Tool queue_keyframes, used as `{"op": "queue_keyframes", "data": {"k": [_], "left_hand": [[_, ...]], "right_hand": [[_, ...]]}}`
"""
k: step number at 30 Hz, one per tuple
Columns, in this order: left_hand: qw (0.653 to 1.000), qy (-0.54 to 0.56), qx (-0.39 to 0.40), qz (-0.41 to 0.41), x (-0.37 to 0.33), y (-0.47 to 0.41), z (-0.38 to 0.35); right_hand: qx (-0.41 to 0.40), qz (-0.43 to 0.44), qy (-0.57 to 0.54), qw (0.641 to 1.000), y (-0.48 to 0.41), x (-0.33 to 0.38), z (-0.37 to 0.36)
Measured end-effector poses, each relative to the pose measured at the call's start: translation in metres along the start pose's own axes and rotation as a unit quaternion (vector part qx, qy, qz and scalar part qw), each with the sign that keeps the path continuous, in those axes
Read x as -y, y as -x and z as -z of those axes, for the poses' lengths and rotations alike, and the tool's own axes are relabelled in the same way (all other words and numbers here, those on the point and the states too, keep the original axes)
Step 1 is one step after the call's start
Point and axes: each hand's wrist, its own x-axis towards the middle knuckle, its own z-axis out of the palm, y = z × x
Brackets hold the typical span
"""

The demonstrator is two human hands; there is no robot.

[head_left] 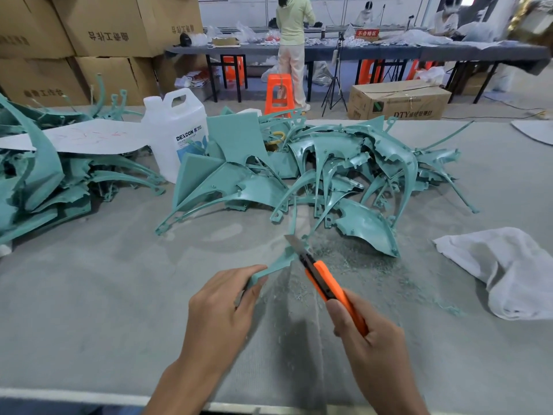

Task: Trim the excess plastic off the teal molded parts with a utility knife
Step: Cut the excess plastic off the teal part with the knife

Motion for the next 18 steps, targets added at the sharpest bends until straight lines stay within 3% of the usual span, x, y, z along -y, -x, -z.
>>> {"op": "queue_keyframes", "data": {"k": [4,8,13,18], "left_hand": [[0.997,0.033,-0.008,0.062,-0.005,0.001,-0.004],[0.998,0.028,0.003,0.064,-0.008,0.001,-0.001],[0.983,0.091,-0.001,0.161,-0.009,-0.001,-0.002],[0.989,0.061,-0.005,0.132,-0.024,-0.011,-0.008]], "right_hand": [[0.009,-0.004,-0.011,1.000,0.000,0.001,-0.004],[0.000,-0.019,-0.007,1.000,-0.004,-0.004,-0.003],[-0.024,-0.023,-0.024,0.999,-0.009,-0.006,0.002],[-0.030,0.033,-0.051,0.998,0.012,0.024,-0.007]]}}
